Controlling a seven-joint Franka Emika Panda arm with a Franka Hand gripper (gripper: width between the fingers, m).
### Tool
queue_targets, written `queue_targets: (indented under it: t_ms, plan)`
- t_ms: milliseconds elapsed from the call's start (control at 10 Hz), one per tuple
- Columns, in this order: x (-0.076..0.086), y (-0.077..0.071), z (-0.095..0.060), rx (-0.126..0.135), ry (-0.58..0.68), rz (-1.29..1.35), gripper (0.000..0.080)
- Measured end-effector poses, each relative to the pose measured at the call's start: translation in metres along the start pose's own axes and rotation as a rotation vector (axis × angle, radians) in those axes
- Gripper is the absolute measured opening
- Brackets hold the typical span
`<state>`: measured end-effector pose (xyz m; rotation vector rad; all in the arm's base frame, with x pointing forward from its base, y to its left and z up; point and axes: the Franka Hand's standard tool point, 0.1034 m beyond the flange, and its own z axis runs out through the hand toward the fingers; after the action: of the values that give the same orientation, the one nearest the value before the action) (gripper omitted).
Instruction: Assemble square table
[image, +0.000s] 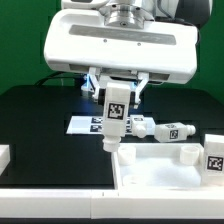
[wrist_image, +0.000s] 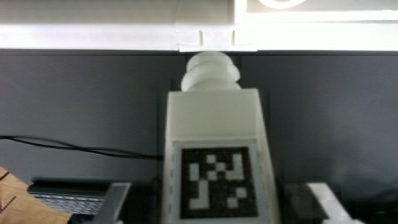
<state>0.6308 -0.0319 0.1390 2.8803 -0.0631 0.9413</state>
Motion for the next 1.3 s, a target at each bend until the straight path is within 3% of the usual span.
queue_targets:
  t_ms: [300,600,800,1300]
  plan:
    - [-0.008,-0.001,0.006,0.006,-0.016,0.008,0.0284]
    - [-0.010,-0.025,0.017,0.039,-0.029,0.024,0.0284]
    - [-0.008,-0.026,0.016,0.042,-0.033,0.025,0.0284]
    - [-0.026,-0.032,0.027,0.039,-0.051,0.013,0.0284]
